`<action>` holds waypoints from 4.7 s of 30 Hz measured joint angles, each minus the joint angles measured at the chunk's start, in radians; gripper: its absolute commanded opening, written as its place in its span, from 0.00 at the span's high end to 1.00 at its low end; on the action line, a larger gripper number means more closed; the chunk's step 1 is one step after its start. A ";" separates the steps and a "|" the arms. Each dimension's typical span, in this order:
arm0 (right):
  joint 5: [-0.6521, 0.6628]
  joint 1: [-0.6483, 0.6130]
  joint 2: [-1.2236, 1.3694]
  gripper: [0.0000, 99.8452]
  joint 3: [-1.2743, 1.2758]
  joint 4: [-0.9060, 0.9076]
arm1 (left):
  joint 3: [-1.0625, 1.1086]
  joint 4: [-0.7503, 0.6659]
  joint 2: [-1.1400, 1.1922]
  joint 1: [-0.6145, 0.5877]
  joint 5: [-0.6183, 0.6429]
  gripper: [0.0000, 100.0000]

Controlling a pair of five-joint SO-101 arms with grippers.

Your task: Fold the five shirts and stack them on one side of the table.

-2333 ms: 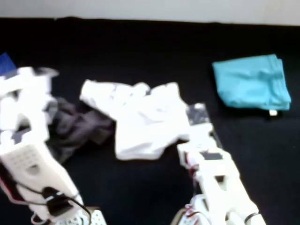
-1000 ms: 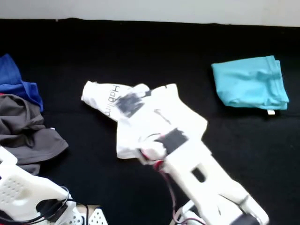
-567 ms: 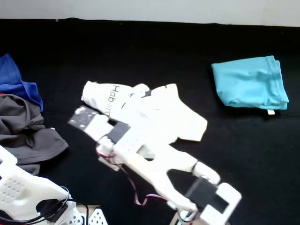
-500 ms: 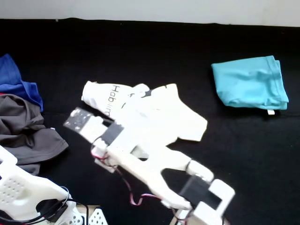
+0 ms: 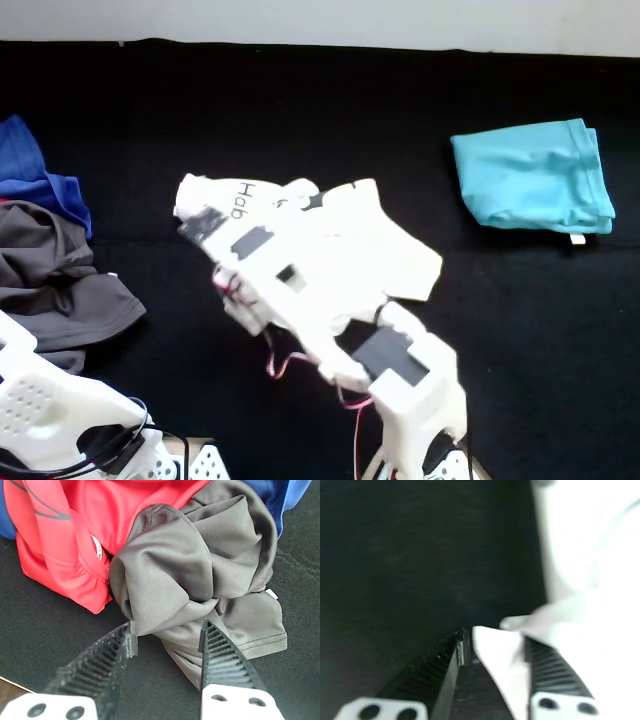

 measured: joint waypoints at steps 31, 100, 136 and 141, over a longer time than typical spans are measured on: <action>0.233 0.715 -0.566 0.99 -0.802 0.563 | 0.170 0.003 0.000 0.385 0.000 0.79; 0.087 0.965 -0.598 0.99 -1.025 0.566 | 0.377 0.020 -0.508 0.914 0.106 0.99; 0.086 0.850 -0.594 0.99 -0.054 0.012 | 0.864 -0.180 -0.407 1.057 0.084 0.79; 0.086 0.850 -0.594 0.99 -0.054 0.012 | 0.988 -0.133 -0.404 1.208 -0.003 0.84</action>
